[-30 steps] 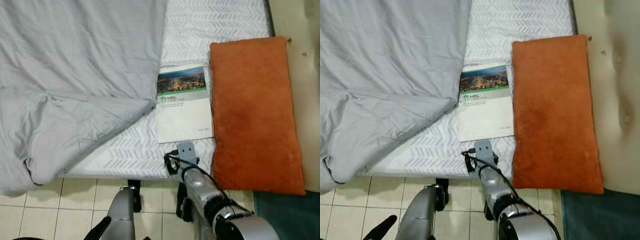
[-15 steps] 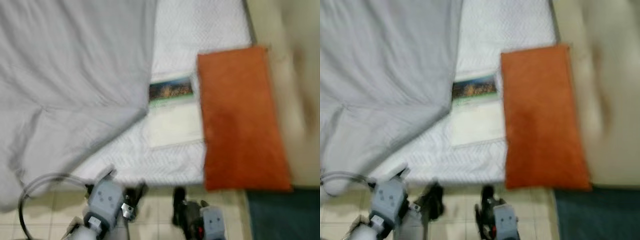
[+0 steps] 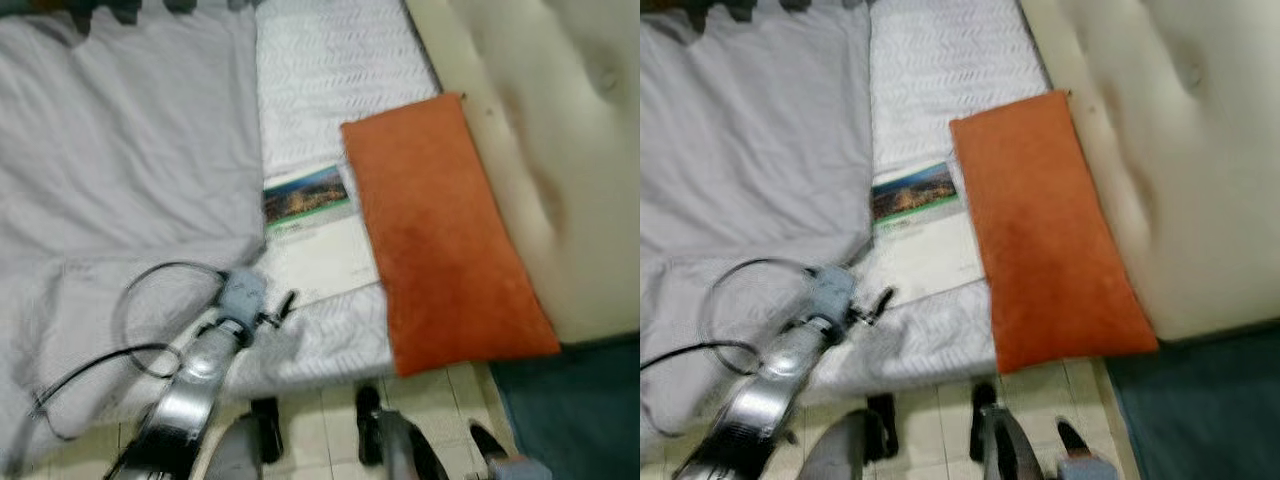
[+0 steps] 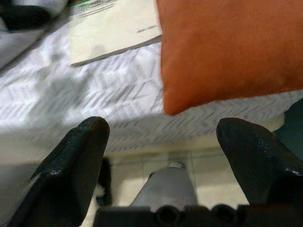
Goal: Clean up the room
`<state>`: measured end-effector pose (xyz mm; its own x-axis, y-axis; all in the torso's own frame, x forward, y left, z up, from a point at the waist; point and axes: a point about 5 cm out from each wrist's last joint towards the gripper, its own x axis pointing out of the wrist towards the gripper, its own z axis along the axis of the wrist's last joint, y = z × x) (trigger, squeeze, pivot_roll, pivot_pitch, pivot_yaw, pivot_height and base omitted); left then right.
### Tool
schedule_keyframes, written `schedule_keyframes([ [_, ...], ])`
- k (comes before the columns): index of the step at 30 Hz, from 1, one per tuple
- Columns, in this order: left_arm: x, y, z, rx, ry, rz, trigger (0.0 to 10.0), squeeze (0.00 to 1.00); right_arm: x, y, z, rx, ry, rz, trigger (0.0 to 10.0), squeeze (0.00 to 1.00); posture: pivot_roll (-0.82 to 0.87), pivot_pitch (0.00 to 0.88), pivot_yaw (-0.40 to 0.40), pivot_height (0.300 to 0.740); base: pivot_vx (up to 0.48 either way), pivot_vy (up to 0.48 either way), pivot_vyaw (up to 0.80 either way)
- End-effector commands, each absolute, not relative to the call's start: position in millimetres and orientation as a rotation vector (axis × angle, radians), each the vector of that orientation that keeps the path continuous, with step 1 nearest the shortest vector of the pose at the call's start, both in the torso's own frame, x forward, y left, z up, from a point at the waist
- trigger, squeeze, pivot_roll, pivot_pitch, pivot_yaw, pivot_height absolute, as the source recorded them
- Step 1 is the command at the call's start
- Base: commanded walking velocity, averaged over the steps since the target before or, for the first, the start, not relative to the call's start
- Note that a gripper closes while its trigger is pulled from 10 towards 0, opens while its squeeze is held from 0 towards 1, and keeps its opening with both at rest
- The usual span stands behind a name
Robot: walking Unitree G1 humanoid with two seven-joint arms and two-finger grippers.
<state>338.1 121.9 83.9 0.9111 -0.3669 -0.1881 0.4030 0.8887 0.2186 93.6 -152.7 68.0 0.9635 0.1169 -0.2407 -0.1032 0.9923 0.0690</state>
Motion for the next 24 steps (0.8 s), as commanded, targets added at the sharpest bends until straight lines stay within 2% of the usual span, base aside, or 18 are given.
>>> schedule_keyframes([
  [1,337,114,58,0.213,0.293,-0.437,10.0,0.0,70,-165,64,0.037,0.331,0.074,10.0,0.0,-0.41,0.422,0.023,0.74,0.0,0.0,0.0],
  [5,345,101,63,0.142,0.301,-0.439,10.0,0.0,51,-172,64,0.015,0.378,0.025,10.0,0.0,-0.45,0.443,0.042,0.74,0.0,0.0,0.0],
  [13,353,93,69,0.065,0.318,-0.396,10.0,0.0,8,-177,75,-0.026,0.488,-0.046,10.0,0.0,-0.56,0.505,0.043,0.74,0.0,0.0,0.0],
  [16,359,99,74,0.129,0.3,-0.343,10.0,0.0,-30,-183,89,-0.075,0.58,-0.068,10.0,0.0,-0.66,0.585,-0.009,0.74,0.0,0.0,0.0],
  [19,360,102,76,0.145,0.293,-0.325,10.0,0.0,-42,-184,96,-0.087,0.608,-0.071,10.0,0.0,-0.66,0.591,-0.012,0.74,0.0,0.0,0.0],
  [21,363,108,79,0.148,0.295,-0.293,10.0,0.0,-67,-184,112,-0.106,0.658,-0.061,10.0,0.0,-0.69,0.631,-0.049,0.74,0.0,0.0,0.0],
  [22,363,108,79,0.148,0.295,-0.293,10.0,0.0,-67,-184,112,-0.106,0.658,-0.061,10.0,0.0,-0.69,0.631,-0.049,0.74,0.0,0.0,0.0],
  [24,362,114,76,0.187,0.32,-0.275,10.0,0.0,-86,-181,129,-0.113,0.713,-0.028,10.0,0.0,-0.7,0.667,-0.077,0.74,0.0,0.0,0.0],
])
